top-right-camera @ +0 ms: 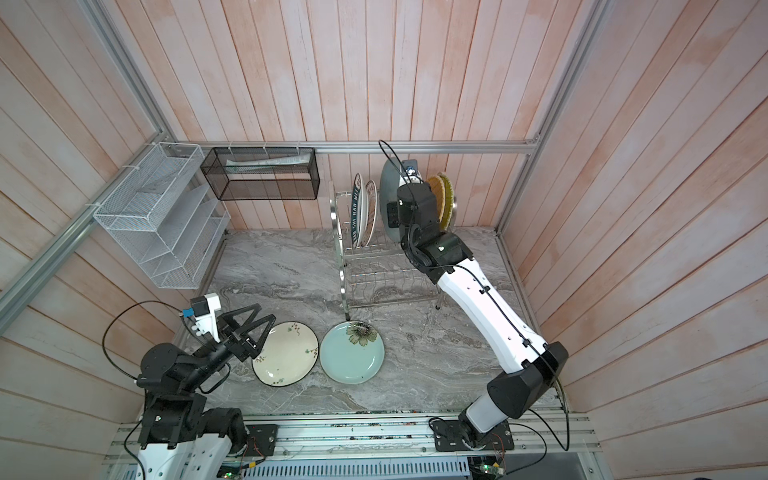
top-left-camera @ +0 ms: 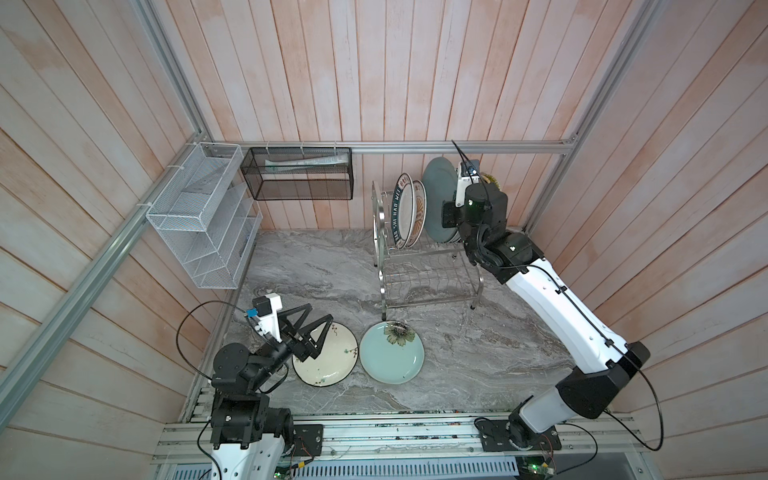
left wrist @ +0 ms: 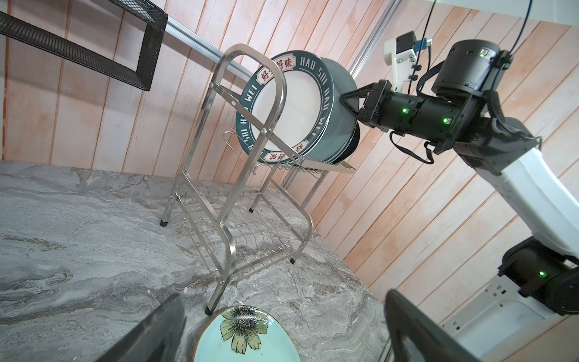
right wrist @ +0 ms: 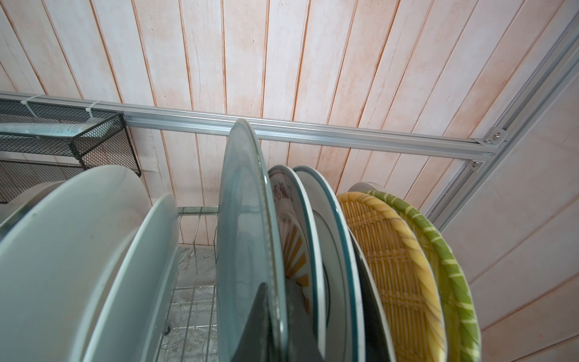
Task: Load plates into a dish rack
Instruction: Place the plate on the dish rack.
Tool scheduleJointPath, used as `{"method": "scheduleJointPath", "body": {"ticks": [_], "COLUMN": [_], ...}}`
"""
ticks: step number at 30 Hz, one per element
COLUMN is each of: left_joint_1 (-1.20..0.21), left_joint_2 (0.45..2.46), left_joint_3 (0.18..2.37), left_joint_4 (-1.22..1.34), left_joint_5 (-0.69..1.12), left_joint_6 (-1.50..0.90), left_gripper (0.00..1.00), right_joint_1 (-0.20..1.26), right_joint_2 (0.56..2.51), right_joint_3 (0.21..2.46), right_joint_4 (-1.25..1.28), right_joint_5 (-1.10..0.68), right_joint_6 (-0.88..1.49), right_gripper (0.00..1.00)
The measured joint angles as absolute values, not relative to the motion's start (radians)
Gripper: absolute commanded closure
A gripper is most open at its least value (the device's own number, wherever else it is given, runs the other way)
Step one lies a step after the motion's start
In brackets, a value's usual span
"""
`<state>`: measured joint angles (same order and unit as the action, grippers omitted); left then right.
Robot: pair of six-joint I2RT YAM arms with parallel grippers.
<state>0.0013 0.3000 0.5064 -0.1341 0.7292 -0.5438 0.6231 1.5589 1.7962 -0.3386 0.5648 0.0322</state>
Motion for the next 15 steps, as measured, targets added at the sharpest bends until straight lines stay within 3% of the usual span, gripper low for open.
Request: {"method": "scheduleJointPath", "body": {"ticks": [5, 9, 15], "left_joint_1": [0.005, 0.008, 0.010], "left_joint_2": [0.302, 0.306, 0.311], "left_joint_3": [0.506, 0.506, 0.505], "left_joint_4": [-0.134, -0.134, -0.133], "left_joint_5": [0.729, 0.729, 0.732], "left_joint_6": [-0.546, -0.546, -0.550], "left_gripper": [0.00, 0.00, 0.00], "right_joint_1": [0.608, 0.607, 0.601], "right_joint_2": [1.556, 1.556, 1.555], "right_joint_3": [1.796, 1.796, 1.799], "right_joint_4": [-0.344, -0.345, -0.337], "right_joint_5": [0.549, 0.543, 0.497], "right_joint_6": [0.041, 0.041, 0.063], "right_gripper": [1.00, 0.88, 0.80]}}
